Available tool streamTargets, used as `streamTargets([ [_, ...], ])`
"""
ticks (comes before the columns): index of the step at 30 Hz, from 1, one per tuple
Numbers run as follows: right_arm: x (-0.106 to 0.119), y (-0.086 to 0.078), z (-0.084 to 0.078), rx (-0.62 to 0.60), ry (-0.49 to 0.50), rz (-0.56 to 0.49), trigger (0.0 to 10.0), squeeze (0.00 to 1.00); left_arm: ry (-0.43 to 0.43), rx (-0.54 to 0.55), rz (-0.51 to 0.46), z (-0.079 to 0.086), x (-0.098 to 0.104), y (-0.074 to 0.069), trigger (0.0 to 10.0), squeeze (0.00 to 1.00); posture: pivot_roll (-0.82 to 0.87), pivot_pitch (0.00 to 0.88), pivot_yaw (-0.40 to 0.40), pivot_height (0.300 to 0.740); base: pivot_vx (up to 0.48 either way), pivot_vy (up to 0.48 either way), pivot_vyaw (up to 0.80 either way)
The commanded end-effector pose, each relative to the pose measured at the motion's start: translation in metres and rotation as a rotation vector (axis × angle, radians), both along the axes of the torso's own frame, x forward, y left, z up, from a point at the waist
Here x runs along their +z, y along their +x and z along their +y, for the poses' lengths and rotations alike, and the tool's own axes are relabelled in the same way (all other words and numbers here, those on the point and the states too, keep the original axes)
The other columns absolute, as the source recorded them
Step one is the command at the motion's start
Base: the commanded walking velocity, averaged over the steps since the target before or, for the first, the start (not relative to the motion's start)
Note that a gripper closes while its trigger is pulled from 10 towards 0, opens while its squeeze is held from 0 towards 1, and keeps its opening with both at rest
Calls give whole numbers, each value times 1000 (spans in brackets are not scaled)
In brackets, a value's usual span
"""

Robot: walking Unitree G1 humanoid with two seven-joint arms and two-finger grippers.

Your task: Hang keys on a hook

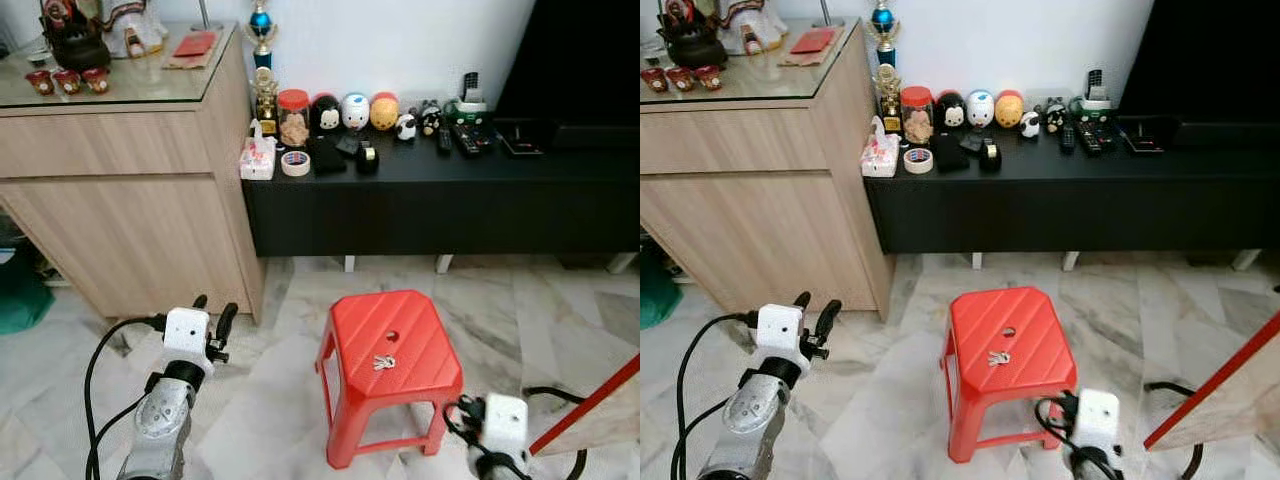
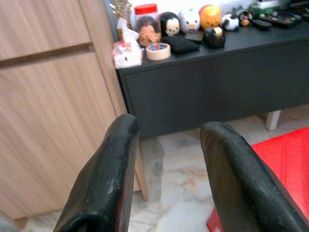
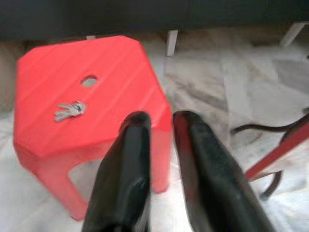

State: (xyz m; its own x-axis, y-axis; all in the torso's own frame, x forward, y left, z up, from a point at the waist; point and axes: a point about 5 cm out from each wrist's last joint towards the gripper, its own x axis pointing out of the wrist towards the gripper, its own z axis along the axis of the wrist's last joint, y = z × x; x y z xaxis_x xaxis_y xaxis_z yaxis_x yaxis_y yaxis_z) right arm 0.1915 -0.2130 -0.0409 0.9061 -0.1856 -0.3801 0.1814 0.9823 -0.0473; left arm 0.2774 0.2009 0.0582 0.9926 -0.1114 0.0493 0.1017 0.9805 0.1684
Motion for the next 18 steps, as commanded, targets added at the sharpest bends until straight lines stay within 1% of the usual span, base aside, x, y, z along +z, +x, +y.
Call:
streamTargets([
  [1, 11, 3, -2, 28, -47, -69, 10000, 0, 15, -8, 5, 1, 1, -2, 10000, 0, 52, 0, -10, 740, 0, 0, 0],
  [4, 40, 4, -4, 46, -98, -208, 10000, 0, 18, 9, -12, 6, 6, -9, 10000, 0, 39, 0, -23, 740, 0, 0, 0],
  [7, 54, 6, -5, 25, -96, -267, 10000, 0, 22, 21, 0, 9, 6, -15, 10000, 0, 41, 0, -24, 740, 0, 0, 0],
  [8, 61, 12, -5, 8, -93, -297, 10000, 0, 14, 43, 14, 11, 3, -20, 10000, 0, 39, 0, -22, 740, 0, 0, 0],
  [11, 64, 20, -3, 12, -82, -309, 10000, 0, 10, 67, 42, 15, -3, -27, 10000, 0, 37, 0, -23, 740, 0, 0, 0],
  [15, 64, 30, 0, 24, -79, -297, 10000, 0, 20, 67, 78, 16, -11, -33, 10000, 0, 55, 0, -36, 740, 0, 0, 0],
  [18, 68, 34, 4, 54, -75, -281, 10000, 0, 15, 71, 95, 15, -12, -37, 10000, 0, 65, 0, -42, 740, 0, 0, 0],
])
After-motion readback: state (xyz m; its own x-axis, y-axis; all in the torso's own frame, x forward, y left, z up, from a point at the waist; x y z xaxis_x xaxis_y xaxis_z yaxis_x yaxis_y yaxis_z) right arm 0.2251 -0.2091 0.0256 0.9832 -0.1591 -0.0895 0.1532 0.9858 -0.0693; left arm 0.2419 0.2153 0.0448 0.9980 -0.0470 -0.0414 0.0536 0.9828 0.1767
